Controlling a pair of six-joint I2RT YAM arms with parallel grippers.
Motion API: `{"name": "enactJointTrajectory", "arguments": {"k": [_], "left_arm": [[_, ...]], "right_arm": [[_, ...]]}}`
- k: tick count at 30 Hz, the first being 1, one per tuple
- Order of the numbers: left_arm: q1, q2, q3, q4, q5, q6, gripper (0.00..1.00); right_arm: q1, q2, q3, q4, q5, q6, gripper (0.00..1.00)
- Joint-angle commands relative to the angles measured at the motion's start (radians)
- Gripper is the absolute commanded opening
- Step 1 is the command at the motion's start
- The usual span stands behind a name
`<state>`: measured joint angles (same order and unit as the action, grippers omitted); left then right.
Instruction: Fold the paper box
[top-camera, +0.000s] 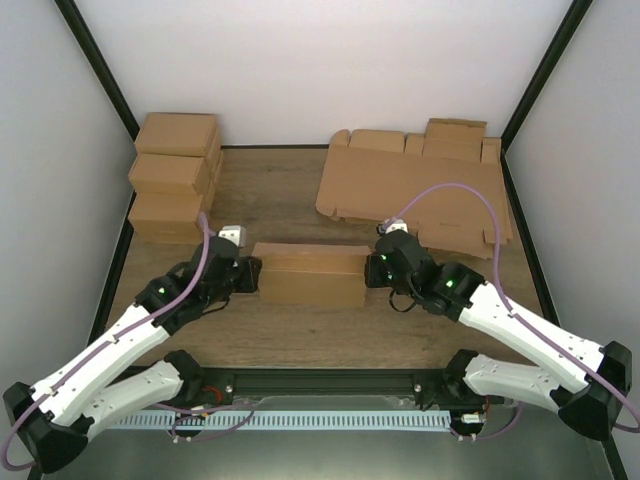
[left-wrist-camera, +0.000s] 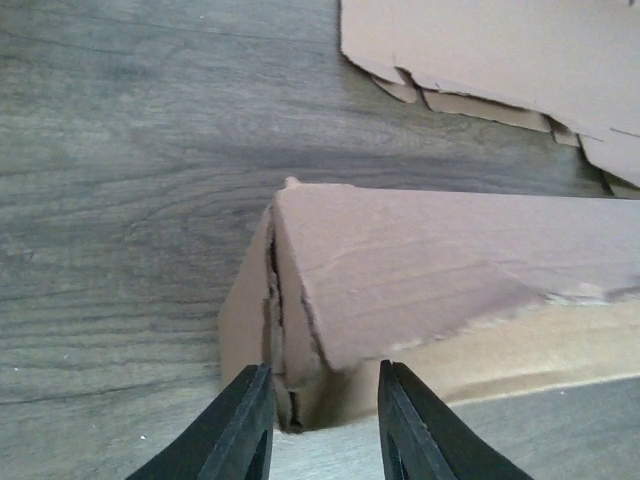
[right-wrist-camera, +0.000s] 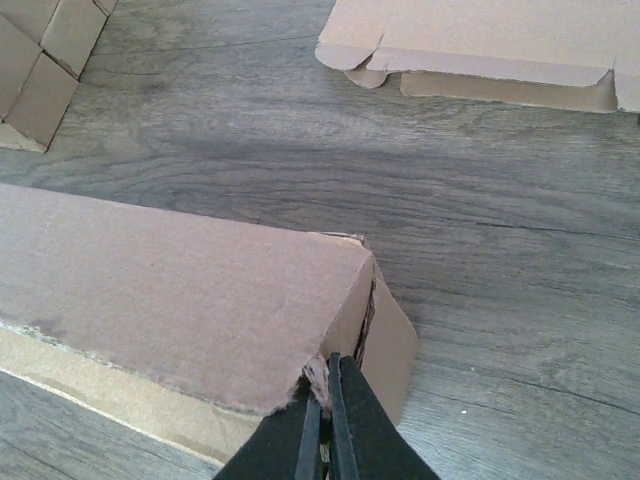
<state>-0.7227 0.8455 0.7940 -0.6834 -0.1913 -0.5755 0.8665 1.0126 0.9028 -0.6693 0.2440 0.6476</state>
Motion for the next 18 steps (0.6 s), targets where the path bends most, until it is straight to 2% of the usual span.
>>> {"name": "enactJointTrajectory", "arguments": {"k": [1, 9, 18], "left_arm": [[-0.007, -0.025, 0.093, -0.043, 0.020, -0.020, 0.34], [-0.004, -0.049, 0.211, -0.065, -0.008, -0.076, 0.46], [0.015, -0.001, 0.318, -0.102, -0.128, -0.047, 0.49]], "right_arm": [[0.017, 0.050, -0.029, -0.184, -0.050, 0.012, 0.01], [0.017, 0.048, -0.084, -0.141, -0.063, 0.019, 0.01], [0.062, 0.097, -0.127, -0.122, -0.062, 0.120, 0.01]]}}
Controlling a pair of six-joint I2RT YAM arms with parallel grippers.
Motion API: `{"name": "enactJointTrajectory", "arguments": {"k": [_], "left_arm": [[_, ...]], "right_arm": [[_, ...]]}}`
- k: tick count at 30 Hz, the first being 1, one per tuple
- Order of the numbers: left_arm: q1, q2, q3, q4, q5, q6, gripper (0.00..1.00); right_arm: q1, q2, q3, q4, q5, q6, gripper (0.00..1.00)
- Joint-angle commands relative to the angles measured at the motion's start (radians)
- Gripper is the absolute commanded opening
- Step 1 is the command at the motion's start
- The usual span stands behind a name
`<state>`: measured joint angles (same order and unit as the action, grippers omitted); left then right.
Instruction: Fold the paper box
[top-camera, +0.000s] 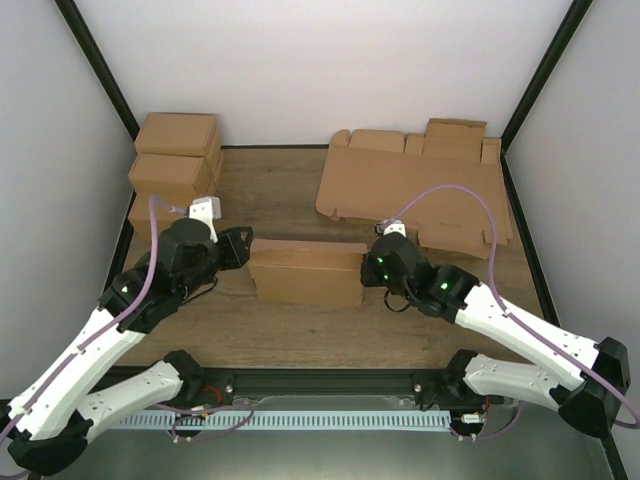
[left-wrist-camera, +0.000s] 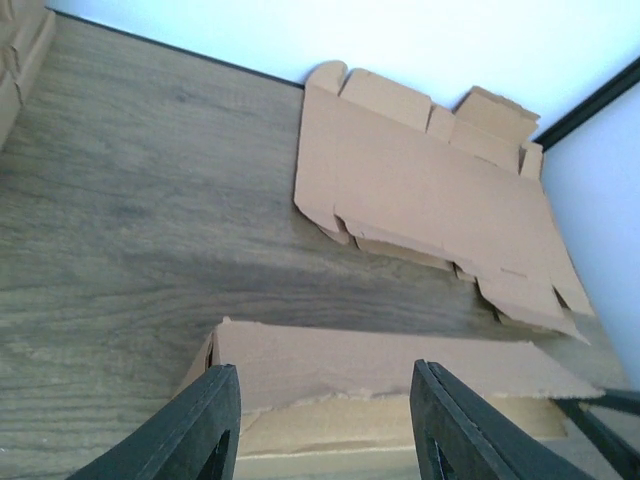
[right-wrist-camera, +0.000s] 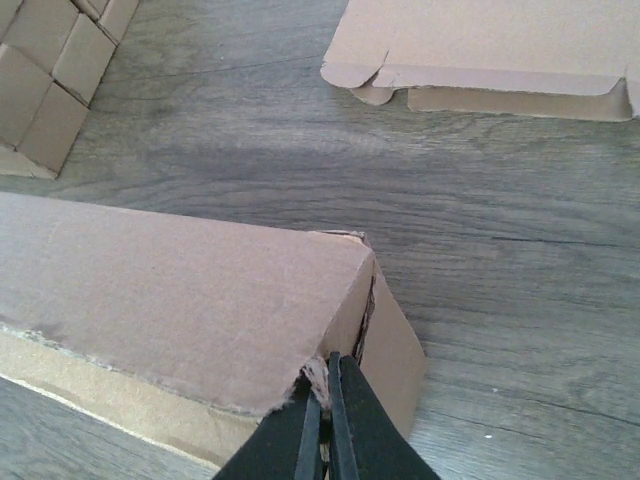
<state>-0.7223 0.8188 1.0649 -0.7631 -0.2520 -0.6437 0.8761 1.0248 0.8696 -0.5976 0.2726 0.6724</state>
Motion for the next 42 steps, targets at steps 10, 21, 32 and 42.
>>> {"name": "enactJointTrajectory", "arguments": {"k": [10, 21, 32, 42], "left_arm": [[0.146, 0.155, 0.131, 0.010, 0.056, 0.174, 0.49], [0.151, 0.210, 0.126, 0.034, 0.190, 0.445, 0.55], [0.149, 0.078, 0.007, 0.159, 0.442, 0.875, 0.97], [0.149, 0.177, -0.012, 0.112, 0.764, 1.293, 0.96]], "right_arm": [[0.092, 0.075, -0.145, -0.164, -0.071, 0.163, 0.01], [0.092, 0.053, -0.056, -0.147, -0.032, 0.046, 0.01], [0.091, 0.072, -0.025, -0.126, -0.012, -0.012, 0.01], [0.090, 0.062, -0.028, -0.104, -0.033, -0.043, 0.01]]}}
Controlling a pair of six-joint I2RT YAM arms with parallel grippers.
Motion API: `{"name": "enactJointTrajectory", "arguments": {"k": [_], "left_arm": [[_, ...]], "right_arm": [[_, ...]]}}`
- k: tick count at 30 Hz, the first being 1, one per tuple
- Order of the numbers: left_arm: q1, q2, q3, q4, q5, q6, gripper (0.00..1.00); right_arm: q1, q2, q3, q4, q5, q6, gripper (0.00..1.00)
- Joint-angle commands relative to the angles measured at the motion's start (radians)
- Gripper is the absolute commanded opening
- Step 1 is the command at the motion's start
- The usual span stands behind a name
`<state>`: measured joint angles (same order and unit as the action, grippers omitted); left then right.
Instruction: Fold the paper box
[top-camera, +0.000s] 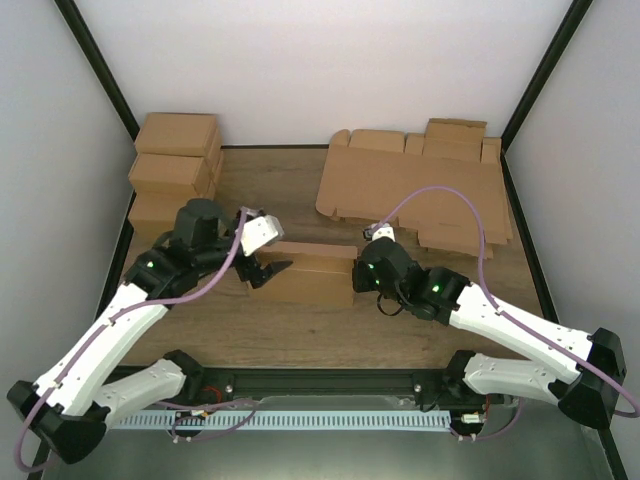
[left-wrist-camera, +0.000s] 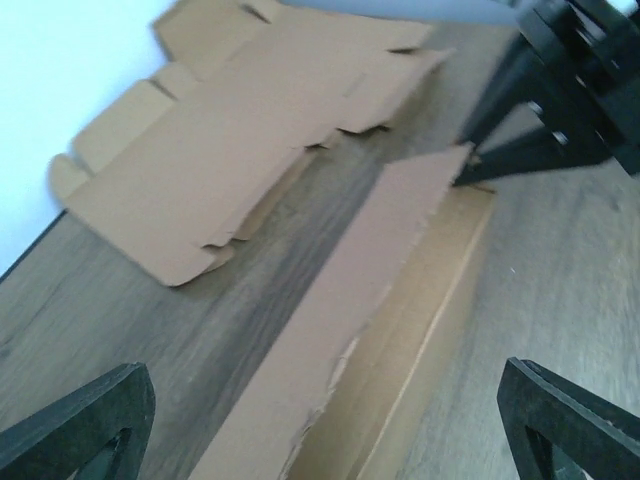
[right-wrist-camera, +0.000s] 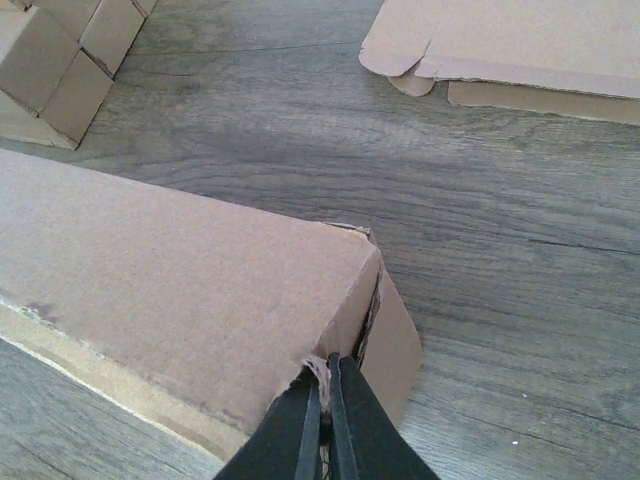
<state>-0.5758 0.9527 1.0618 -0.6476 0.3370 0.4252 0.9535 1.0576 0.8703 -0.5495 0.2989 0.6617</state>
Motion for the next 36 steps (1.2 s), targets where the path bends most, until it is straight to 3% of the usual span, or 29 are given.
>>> {"name": "enactJointTrajectory", "arguments": {"k": [1, 7, 15, 22, 29, 36], "left_arm": [[0.002, 0.061, -0.005, -0.013, 0.185, 0.256, 0.96], [0.001, 0.145, -0.015, -0.019, 0.175, 0.351, 0.89], [-0.001, 0.118, -0.104, 0.085, 0.137, 0.377, 0.56], [-0.002, 0.113, -0.161, 0.100, 0.168, 0.391, 0.46], [-0.002, 0.126, -0.194, 0.105, 0.134, 0.393, 0.41], [-0.002, 0.132, -0.215, 0.113, 0.118, 0.397, 0.41]], "right_arm": [[0.013, 0.030, -0.030, -0.152, -0.060, -0.035, 0.01], [0.013, 0.029, -0.021, -0.161, -0.053, -0.047, 0.01], [0.013, 0.027, -0.018, -0.154, -0.059, -0.051, 0.04], [0.013, 0.045, -0.002, -0.150, -0.064, -0.058, 0.06], [0.013, 0.045, 0.053, -0.187, -0.063, -0.069, 0.25], [0.013, 0.002, 0.133, -0.248, -0.089, -0.099, 0.36]]}}
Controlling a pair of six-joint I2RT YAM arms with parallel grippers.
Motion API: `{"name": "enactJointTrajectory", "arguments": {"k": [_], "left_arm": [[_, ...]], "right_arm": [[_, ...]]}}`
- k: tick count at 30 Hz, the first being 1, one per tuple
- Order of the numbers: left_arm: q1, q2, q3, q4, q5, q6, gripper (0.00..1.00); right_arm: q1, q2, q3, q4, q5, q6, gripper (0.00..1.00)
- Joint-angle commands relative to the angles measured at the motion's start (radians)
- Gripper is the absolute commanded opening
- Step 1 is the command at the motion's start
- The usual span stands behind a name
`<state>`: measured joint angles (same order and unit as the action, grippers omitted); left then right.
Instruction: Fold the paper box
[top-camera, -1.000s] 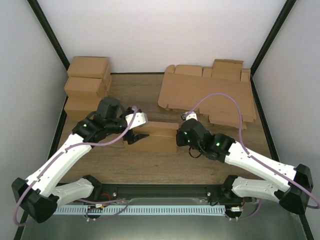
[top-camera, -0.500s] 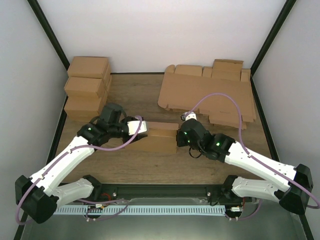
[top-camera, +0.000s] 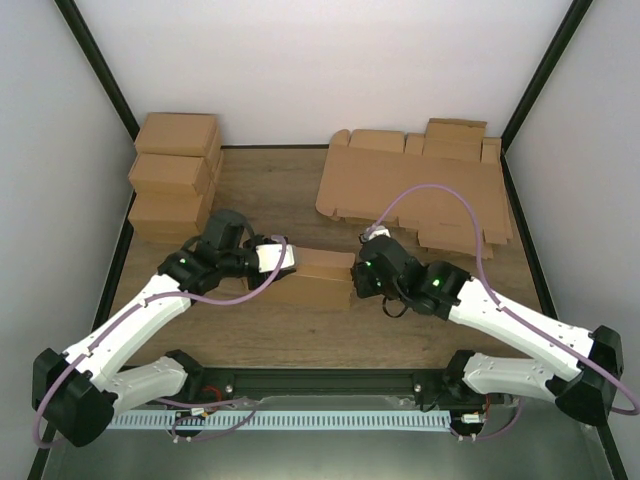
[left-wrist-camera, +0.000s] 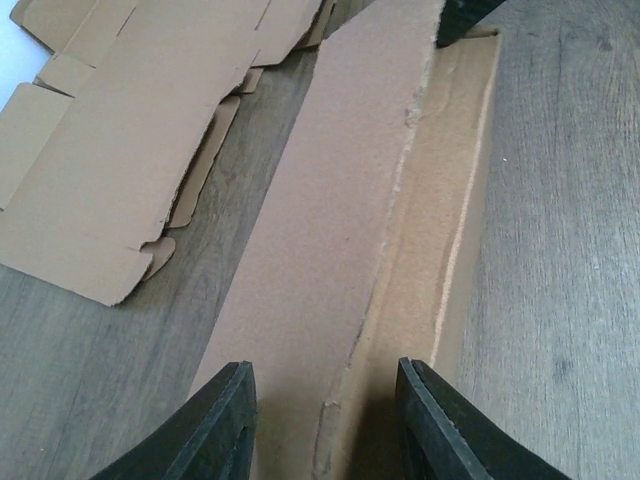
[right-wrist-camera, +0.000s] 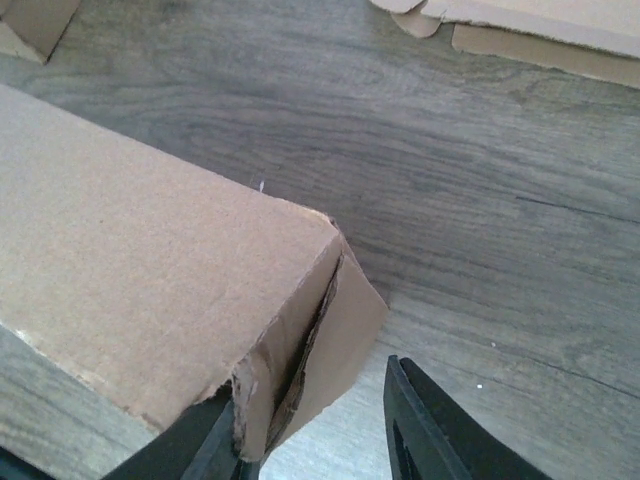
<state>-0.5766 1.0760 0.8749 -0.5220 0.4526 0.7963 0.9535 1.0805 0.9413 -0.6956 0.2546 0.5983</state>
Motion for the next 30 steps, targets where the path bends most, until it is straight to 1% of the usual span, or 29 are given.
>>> {"name": "enactJointTrajectory", "arguments": {"k": [1, 8, 11, 18, 23, 26, 30], "left_arm": [[-0.002, 0.011, -0.031, -0.011, 0.001, 0.026, 0.39], [-0.002, 0.021, -0.035, -0.007, 0.000, 0.023, 0.37], [-0.002, 0.021, -0.037, -0.007, 0.000, 0.022, 0.37], [-0.006, 0.018, -0.045, 0.001, 0.015, 0.008, 0.37], [-0.020, 0.022, -0.058, 0.012, 0.020, -0.009, 0.37], [-0.030, 0.021, -0.066, 0.018, 0.016, -0.016, 0.37], [-0.038, 0.022, -0.072, 0.023, 0.008, -0.022, 0.37]], "right_arm": [[0.013, -0.025, 0.071, -0.107, -0.053, -0.038, 0.36], [-0.036, -0.035, 0.141, -0.113, -0.187, -0.083, 0.37], [-0.054, -0.048, 0.155, -0.111, -0.238, -0.104, 0.40], [-0.057, -0.074, 0.106, -0.089, -0.378, -0.144, 0.52], [-0.057, -0.100, 0.082, -0.088, -0.429, -0.135, 0.69], [-0.059, -0.123, 0.096, -0.100, -0.435, -0.135, 0.74], [-0.070, -0.128, 0.139, -0.127, -0.448, -0.142, 0.76]]}}
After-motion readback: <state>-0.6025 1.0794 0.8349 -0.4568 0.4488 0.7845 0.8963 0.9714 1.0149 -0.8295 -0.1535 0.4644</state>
